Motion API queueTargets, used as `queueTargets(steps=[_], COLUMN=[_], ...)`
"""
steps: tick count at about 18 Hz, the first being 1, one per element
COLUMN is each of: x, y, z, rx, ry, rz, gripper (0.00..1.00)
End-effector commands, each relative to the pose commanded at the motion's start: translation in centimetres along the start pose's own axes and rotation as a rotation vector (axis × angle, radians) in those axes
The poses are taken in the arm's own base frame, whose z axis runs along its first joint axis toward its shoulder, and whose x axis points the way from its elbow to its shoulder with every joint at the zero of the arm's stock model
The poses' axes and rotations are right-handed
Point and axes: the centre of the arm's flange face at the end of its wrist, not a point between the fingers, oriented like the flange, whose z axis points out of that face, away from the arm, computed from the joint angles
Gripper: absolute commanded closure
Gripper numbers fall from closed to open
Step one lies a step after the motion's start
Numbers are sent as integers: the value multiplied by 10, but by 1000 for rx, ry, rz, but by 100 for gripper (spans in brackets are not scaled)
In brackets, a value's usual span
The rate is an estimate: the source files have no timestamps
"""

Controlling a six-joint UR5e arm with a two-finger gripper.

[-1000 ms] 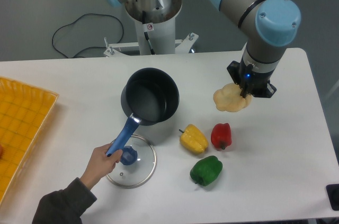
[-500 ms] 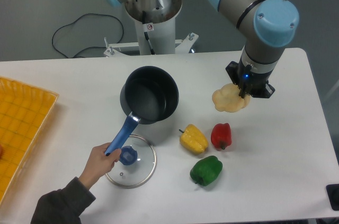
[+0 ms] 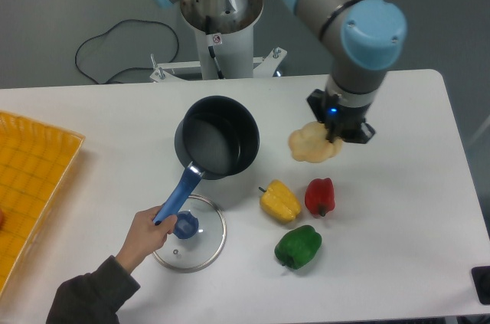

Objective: Place the round bread in the pot
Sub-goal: 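Carry the held bread over the dark saucepan and lower it inside, then open the gripper to release the bread into the saucepan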

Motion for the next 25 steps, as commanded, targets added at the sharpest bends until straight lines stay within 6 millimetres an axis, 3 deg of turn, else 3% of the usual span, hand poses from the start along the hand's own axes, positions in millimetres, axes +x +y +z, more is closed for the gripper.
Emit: queueTargets(steps=[6,11,17,20,22,25], x=[69,111,120,122,123,121], y=[-55,-62,-59,-62,-62,-64], z=[4,11,22,27,29,33], rx=[-12,-6,-19,-27,-28,-33], ry=[8,-12,6,12,13,19], rz=[17,40,43,49,52,54], gripper=[100,100,100,76,73,59])
